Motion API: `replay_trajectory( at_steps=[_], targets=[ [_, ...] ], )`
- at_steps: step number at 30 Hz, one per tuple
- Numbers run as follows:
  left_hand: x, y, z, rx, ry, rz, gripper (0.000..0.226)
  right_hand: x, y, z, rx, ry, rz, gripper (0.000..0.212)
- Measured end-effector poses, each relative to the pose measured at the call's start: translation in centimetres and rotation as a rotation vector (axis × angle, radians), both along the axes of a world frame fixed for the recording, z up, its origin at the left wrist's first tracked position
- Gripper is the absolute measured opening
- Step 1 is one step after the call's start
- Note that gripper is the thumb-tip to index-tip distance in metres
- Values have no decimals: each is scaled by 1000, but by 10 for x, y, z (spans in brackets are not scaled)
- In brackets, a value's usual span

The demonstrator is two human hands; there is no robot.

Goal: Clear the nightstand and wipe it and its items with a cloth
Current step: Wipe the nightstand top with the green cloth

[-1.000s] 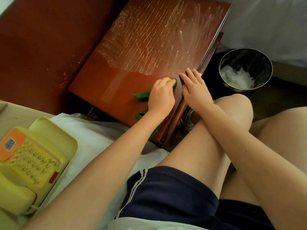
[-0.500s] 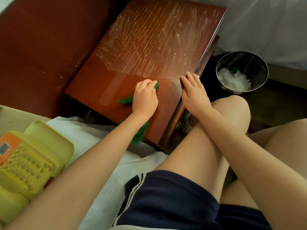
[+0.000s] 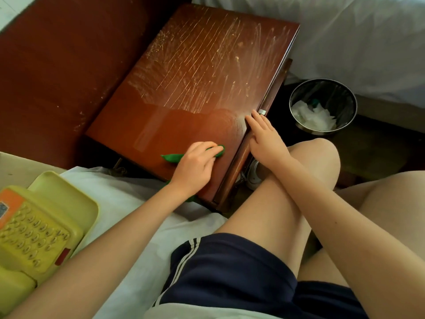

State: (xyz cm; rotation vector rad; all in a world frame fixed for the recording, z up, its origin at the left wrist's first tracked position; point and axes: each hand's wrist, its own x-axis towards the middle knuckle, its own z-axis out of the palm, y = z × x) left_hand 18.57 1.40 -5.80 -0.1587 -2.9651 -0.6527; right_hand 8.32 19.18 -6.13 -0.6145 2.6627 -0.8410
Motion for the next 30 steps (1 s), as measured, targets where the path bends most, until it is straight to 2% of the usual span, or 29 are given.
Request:
replay_trajectory(
  at_steps=[5,7,10,14,19,22,27,30],
  targets=[
    [-55,12,1,67,-6,357,34,2,-7,2,5,13,-26,56],
    [-80,26,1,83,-11,430,35,1,-7,3,2,9,-36,57],
    [-94,48,0,70,-10,329,36,-1,-3,0,-21,6,-44,57],
    [-62,48,1,62,8,99,34,-4,4,-2,-55,98,-56,54],
    [-12,16,-3,-26,-3,-112,33,-11,24,0,28,127,134,51],
    [-26,5,-5,-59,44,19,32,-11,23,0,124,158,248,50],
    [-78,31,-2,11,29,425,34,-11,10,3,95,70,194,49],
    [-87,55,0,28,29,374,35,-11,2,3,-12,33,161,47]
  ],
)
